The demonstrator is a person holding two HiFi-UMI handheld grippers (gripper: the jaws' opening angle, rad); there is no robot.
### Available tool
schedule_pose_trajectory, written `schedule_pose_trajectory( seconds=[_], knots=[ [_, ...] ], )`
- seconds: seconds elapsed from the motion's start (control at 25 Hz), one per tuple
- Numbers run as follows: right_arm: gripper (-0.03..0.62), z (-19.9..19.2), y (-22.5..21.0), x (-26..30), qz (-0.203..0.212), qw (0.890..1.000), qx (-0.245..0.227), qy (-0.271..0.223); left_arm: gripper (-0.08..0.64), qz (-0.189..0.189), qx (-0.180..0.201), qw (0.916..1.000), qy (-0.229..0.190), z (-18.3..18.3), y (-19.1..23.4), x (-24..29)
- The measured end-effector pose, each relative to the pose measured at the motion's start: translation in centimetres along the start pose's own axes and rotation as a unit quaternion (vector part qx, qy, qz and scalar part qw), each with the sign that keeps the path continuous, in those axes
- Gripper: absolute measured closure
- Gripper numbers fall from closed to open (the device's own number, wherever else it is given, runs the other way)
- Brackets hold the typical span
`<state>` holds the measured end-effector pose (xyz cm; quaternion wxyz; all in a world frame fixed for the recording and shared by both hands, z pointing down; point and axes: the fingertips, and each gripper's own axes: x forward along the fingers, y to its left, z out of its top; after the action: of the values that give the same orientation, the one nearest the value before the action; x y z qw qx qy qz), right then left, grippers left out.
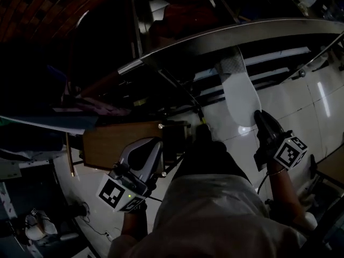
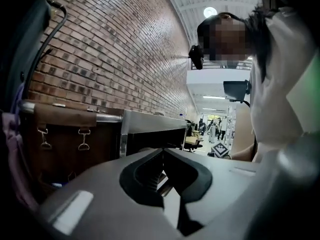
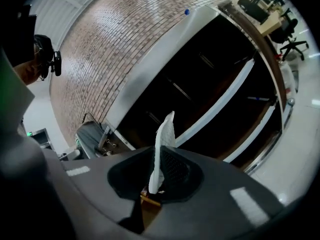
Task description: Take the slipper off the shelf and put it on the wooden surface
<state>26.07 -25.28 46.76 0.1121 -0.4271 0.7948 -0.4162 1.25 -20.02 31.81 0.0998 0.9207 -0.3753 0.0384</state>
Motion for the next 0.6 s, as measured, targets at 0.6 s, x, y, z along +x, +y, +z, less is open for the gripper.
schedule_pose_trajectory(
  seconds=[0.6],
  knots=[
    [0.561, -4.5, 6.7, -11.1, -0.047, 0.996, -0.033, -0.065, 0.565, -0.058, -0.044, 0.9954, -0.062, 0.7, -5.4, -7.5]
  ],
)
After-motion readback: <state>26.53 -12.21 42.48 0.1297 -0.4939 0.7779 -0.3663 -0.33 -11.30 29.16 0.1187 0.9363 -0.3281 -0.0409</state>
